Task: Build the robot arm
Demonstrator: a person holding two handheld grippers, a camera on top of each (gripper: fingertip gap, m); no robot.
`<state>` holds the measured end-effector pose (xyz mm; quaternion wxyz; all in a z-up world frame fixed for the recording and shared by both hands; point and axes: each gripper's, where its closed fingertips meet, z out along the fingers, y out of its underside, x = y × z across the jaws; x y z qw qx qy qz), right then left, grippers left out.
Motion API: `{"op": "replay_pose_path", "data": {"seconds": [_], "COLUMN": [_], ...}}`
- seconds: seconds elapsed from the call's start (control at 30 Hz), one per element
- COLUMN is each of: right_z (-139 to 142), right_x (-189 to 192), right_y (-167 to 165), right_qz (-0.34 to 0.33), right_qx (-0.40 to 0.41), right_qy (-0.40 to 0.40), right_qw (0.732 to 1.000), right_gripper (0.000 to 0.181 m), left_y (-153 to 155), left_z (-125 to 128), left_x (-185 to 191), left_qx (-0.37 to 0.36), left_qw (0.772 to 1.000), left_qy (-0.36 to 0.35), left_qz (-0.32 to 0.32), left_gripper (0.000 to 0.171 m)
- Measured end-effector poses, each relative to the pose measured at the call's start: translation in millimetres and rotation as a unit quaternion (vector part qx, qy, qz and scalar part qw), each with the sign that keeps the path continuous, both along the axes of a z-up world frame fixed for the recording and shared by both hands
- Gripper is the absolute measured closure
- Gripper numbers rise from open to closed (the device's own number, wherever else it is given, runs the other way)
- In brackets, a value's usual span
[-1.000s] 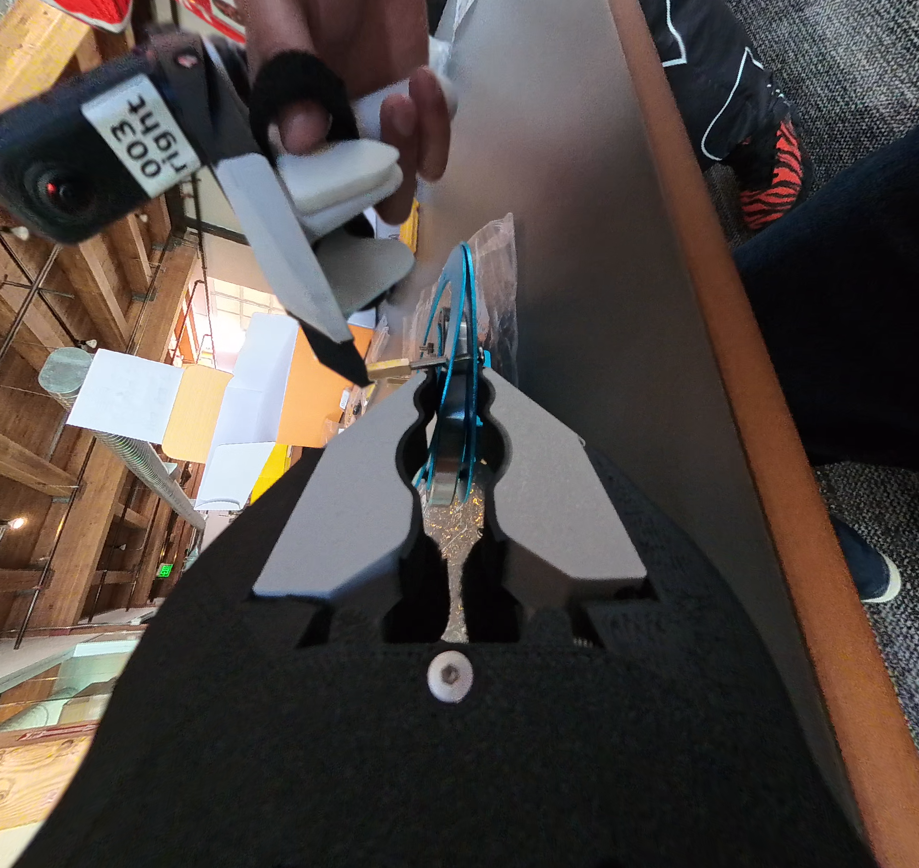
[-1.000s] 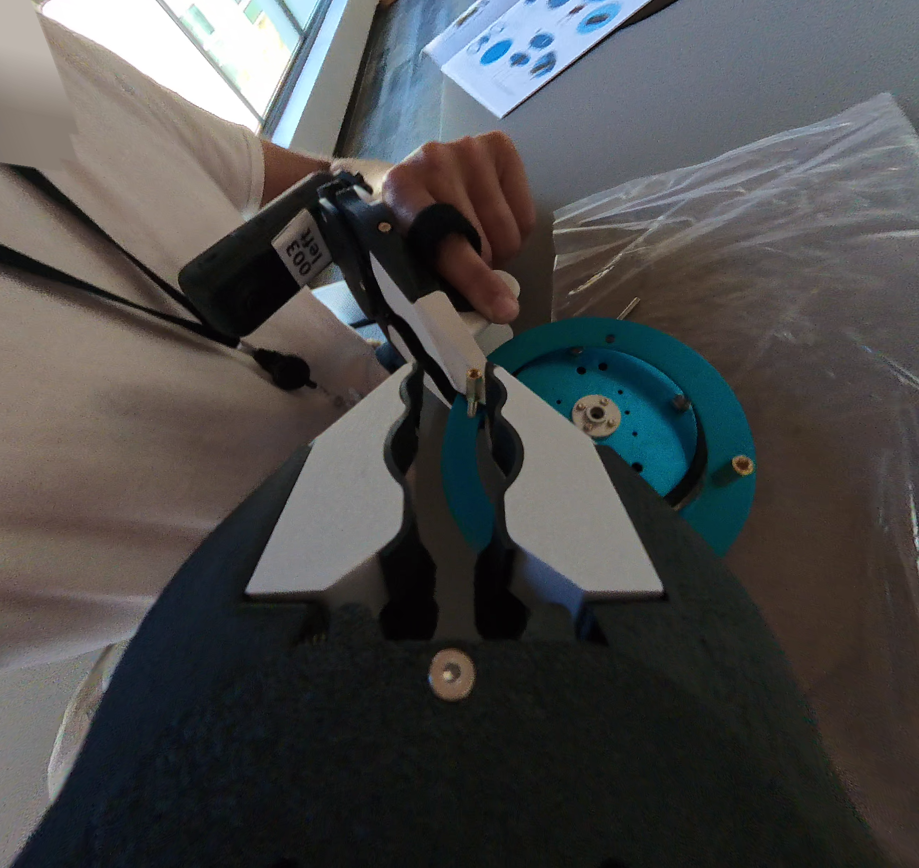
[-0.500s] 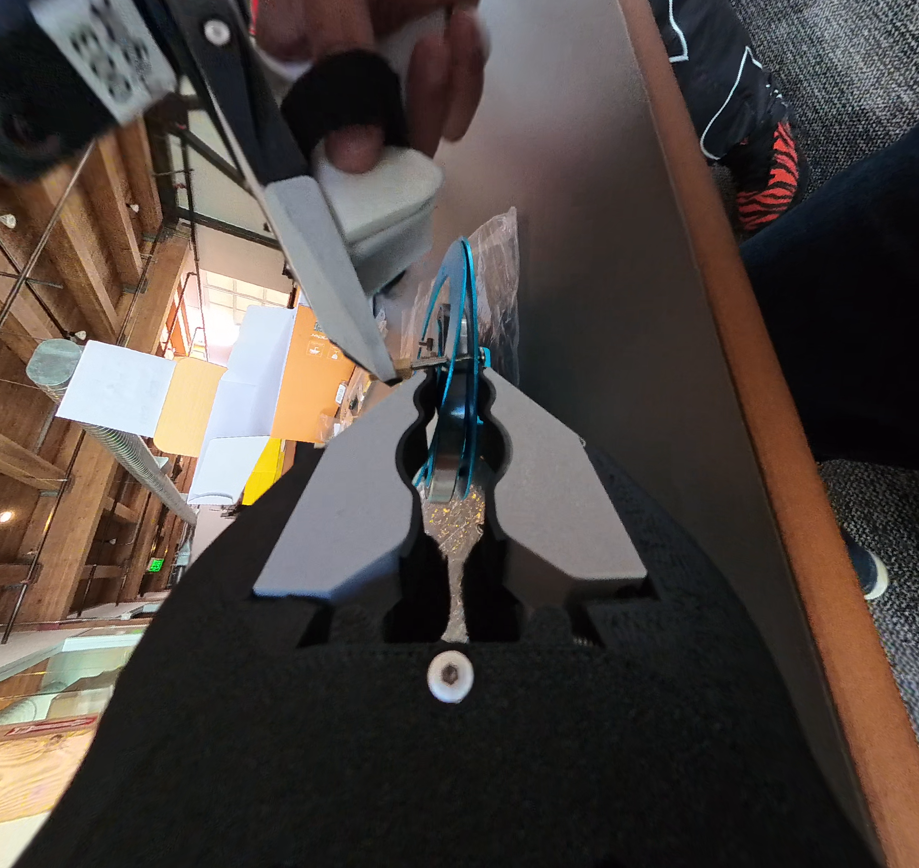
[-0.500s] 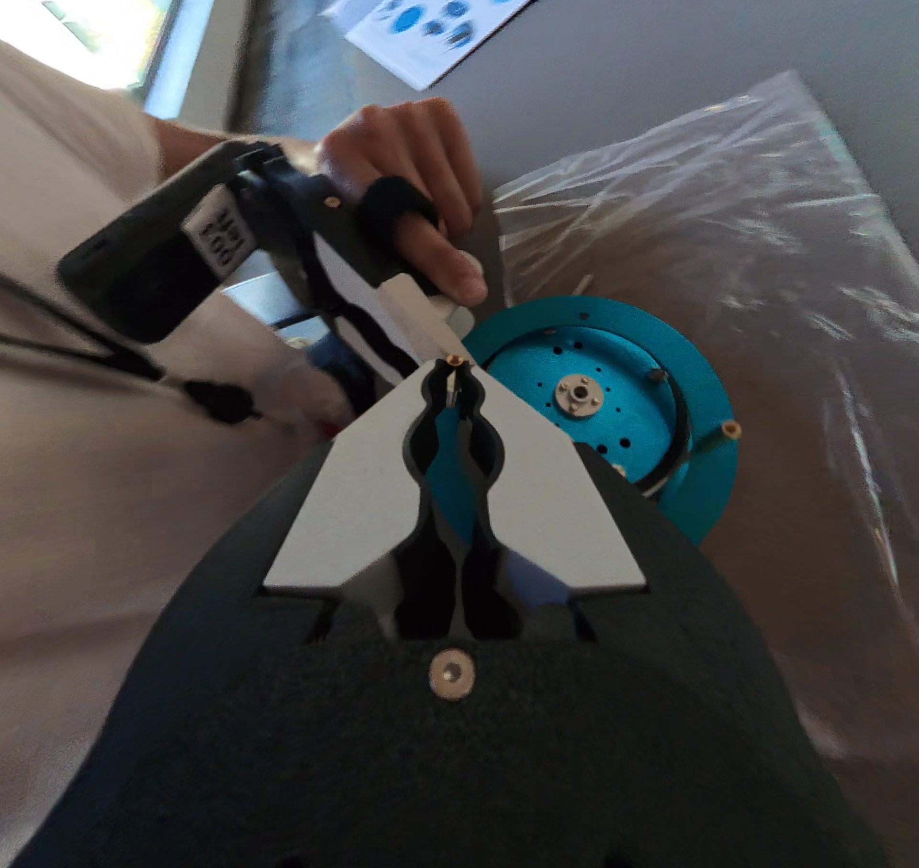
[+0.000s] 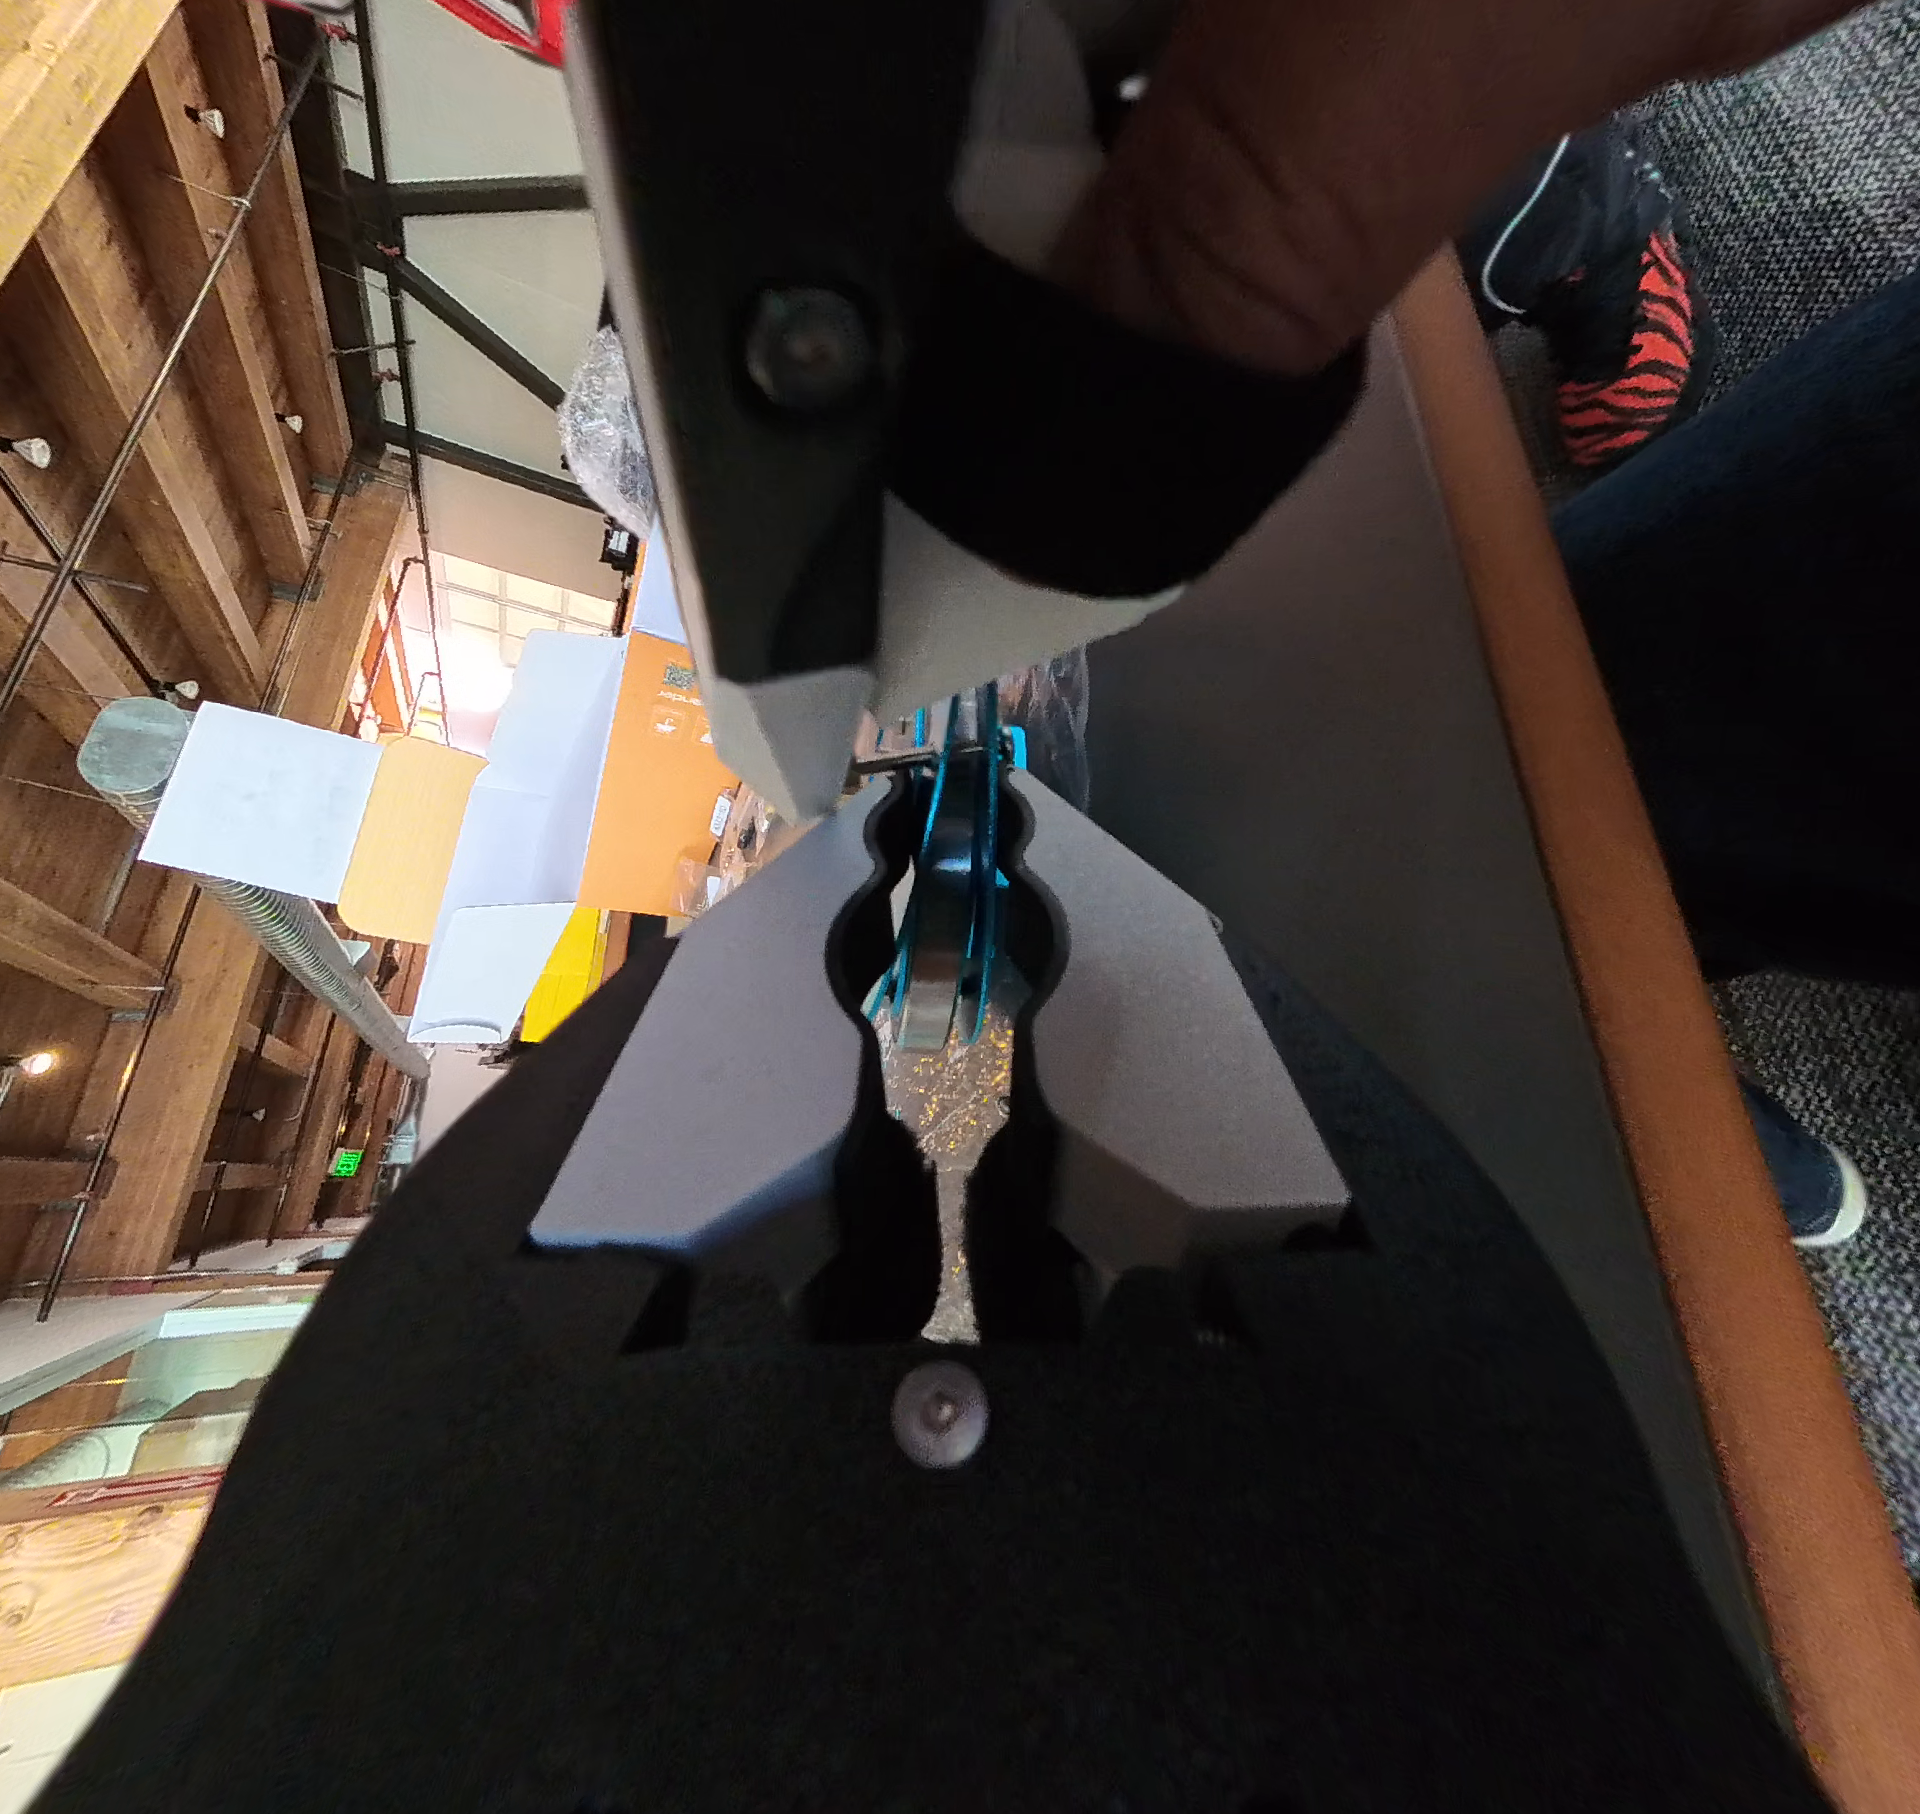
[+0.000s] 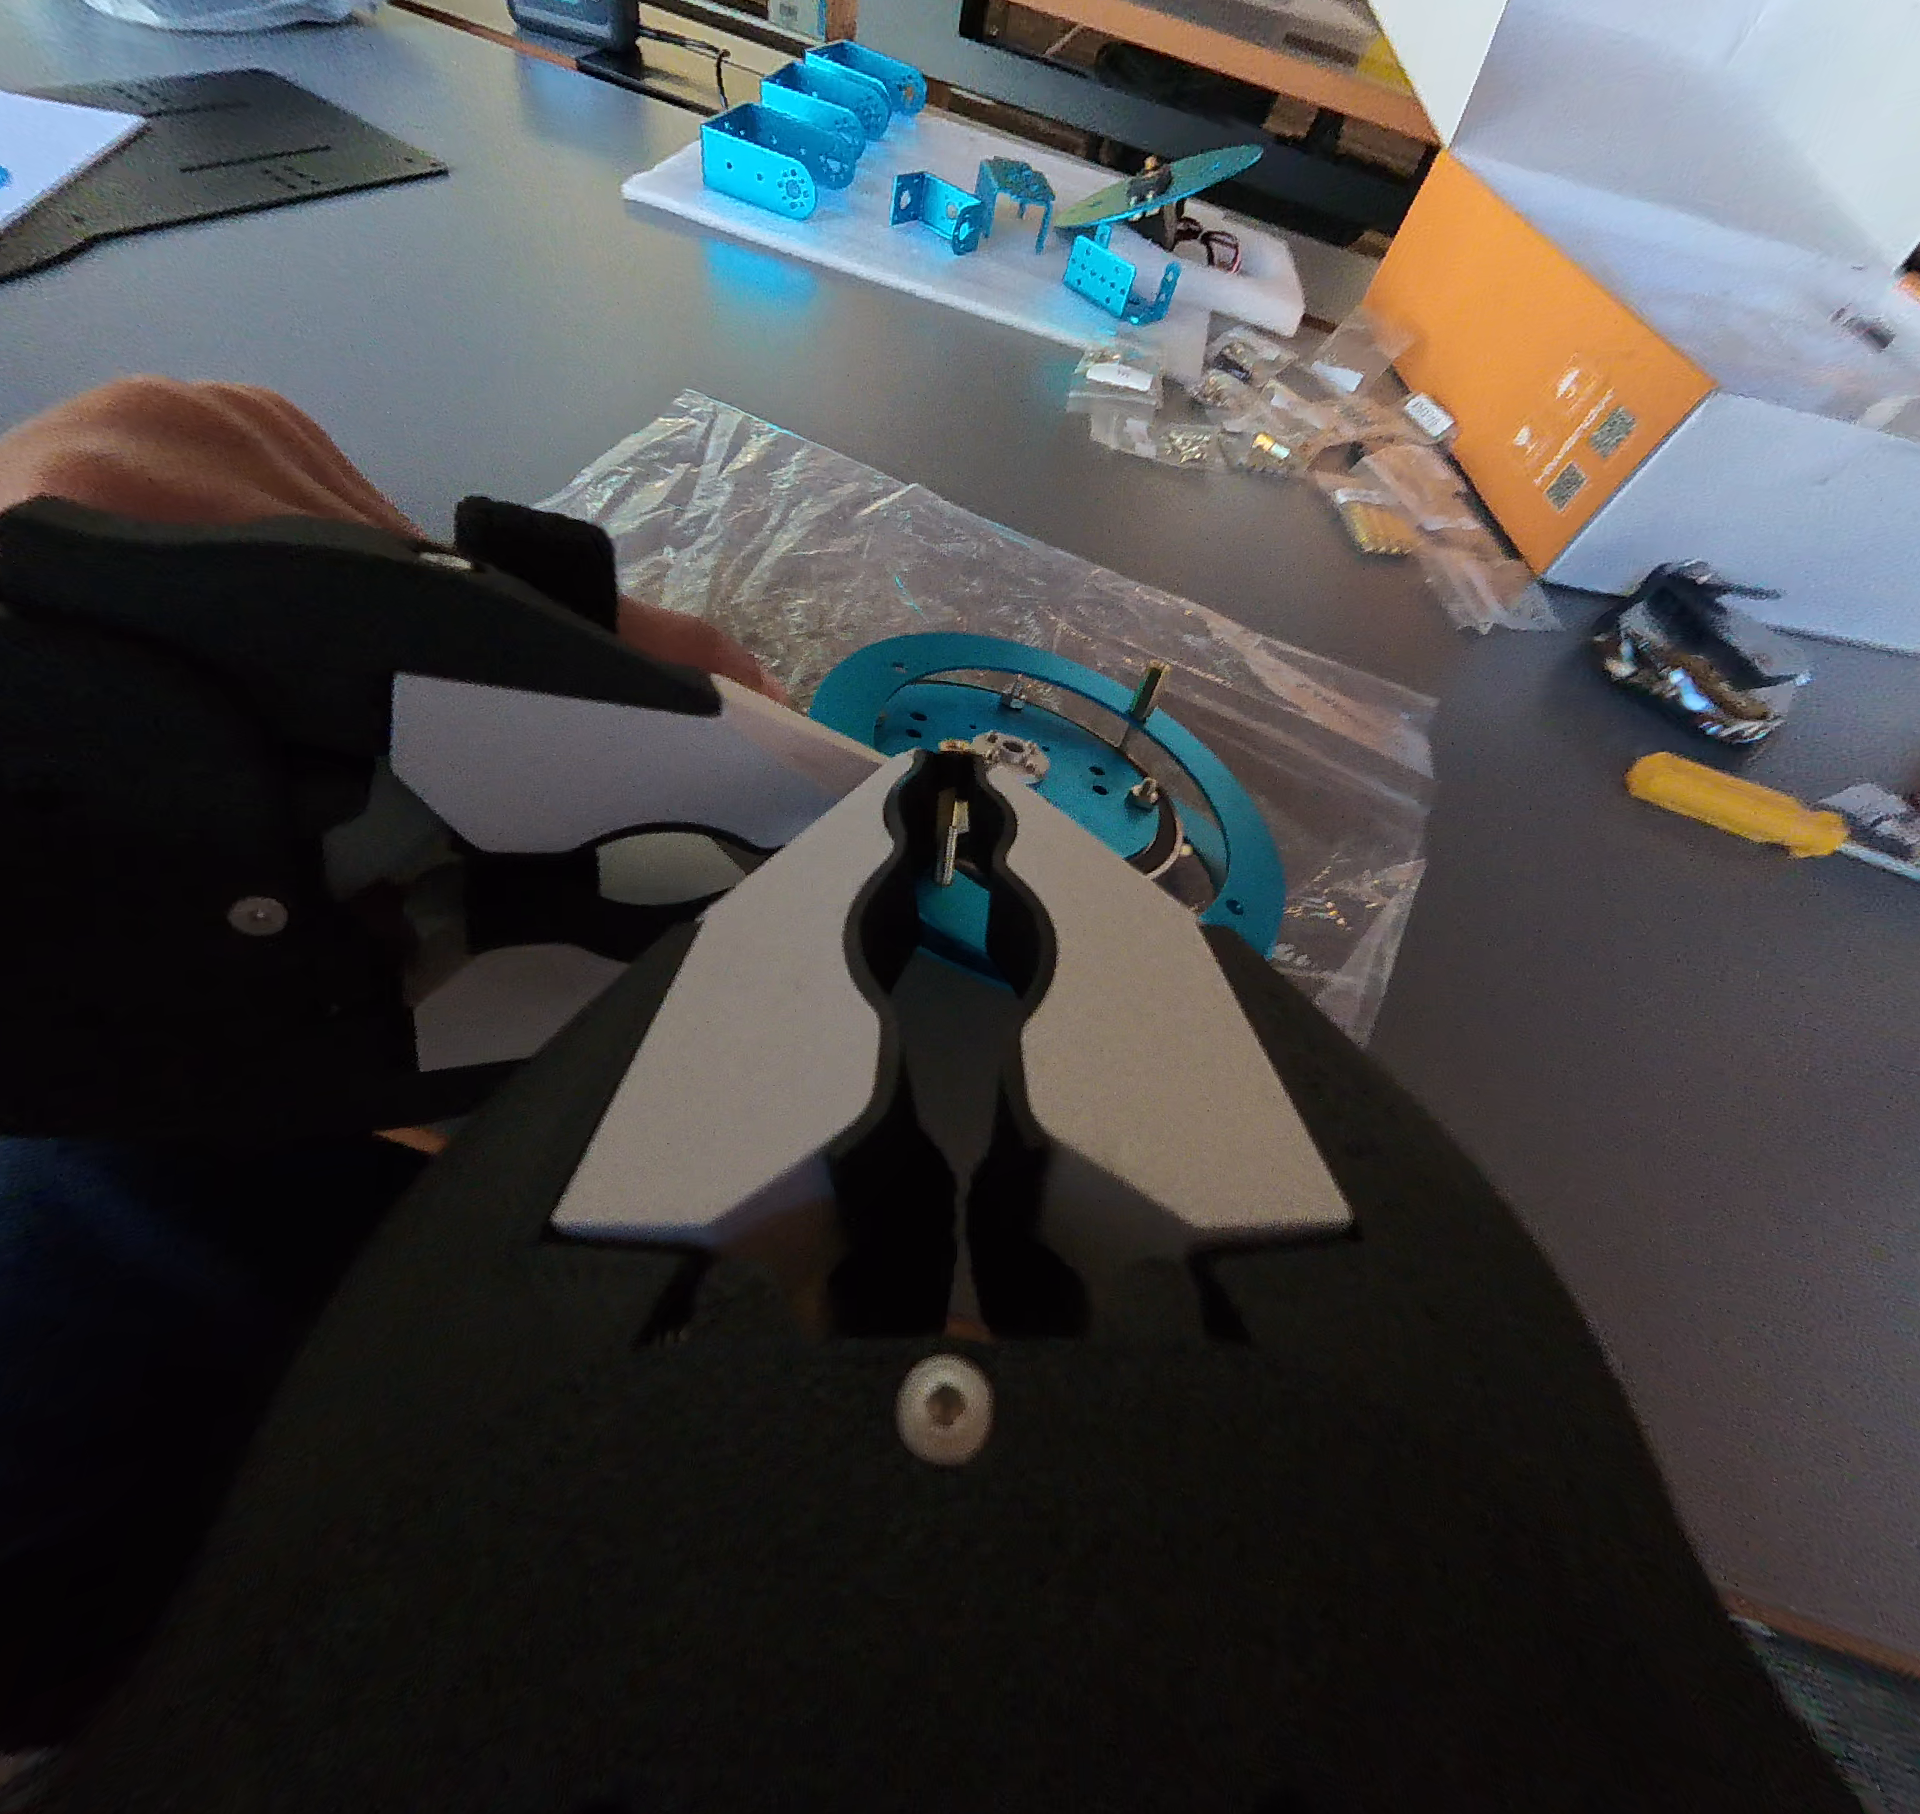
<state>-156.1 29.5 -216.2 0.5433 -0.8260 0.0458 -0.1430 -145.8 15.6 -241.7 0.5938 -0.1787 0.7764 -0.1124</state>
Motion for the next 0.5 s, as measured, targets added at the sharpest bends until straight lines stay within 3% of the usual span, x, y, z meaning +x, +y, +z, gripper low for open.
{"op": "replay_pose_path", "data": {"seconds": [0.13, 0.23, 0.33, 0.5], "right_z": [-2, 4, -1, 13], "right_x": [1, -4, -2, -6], "right_y": [-2, -4, -11, -15], "right_qz": [0.036, 0.155, 0.281, 0.436], "right_qx": [-0.004, -0.016, -0.083, -0.117], "right_qy": [0.110, 0.156, 0.204, 0.319], "right_qw": [0.993, 0.975, 0.934, 0.833], "right_gripper": [0.176, 0.171, 0.135, 0.142], "left_y": [-2, -2, -2, -2], "left_z": [-1, 1, 1, 1], "left_x": [1, 0, -1, 0], "left_qx": [0.002, -0.005, -0.004, -0.006], "left_qw": [1.000, 1.000, 1.000, 1.000], "left_qy": [0.002, 0.000, -0.001, -0.001], "left_qz": [-0.005, -0.007, -0.010, -0.013], "left_gripper": [0.157, 0.157, 0.157, 0.157]}}
